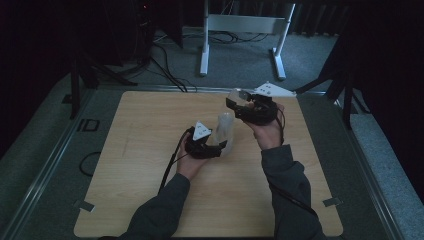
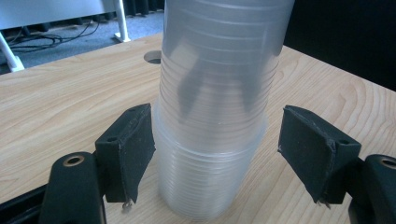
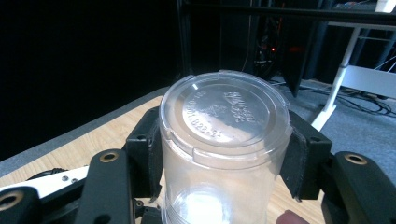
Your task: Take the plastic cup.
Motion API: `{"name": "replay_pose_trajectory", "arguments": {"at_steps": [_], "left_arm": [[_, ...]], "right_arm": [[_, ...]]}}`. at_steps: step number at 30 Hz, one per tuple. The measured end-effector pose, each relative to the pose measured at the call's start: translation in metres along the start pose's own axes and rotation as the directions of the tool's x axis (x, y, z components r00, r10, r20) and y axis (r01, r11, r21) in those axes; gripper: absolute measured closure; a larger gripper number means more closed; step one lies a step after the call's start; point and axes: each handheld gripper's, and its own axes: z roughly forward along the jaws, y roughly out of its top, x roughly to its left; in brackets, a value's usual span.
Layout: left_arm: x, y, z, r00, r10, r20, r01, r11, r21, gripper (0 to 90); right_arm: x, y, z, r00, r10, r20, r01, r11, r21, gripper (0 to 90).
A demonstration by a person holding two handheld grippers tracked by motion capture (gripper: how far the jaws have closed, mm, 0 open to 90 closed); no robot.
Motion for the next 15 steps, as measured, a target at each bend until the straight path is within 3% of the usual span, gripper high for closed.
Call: {"name": "replay_pose_trajectory", "arguments": {"at_steps": [10,15], "left_arm": [[0.004,-0.002,-0.003,0.9999,-0.013,0.004,0.013,0.9999,0.001,28.0],[0.005,-0.005,-0.005,0.9999,-0.013,0.001,0.013,0.9999,0.008,28.0]], "right_arm": [[-0.009,0.001,-0.019,0.9988,-0.007,0.049,0.008,1.000,-0.015,40.9],[-0.019,-0.002,-0.026,0.9973,0.020,0.070,-0.019,1.000,-0.020,40.9]]}}
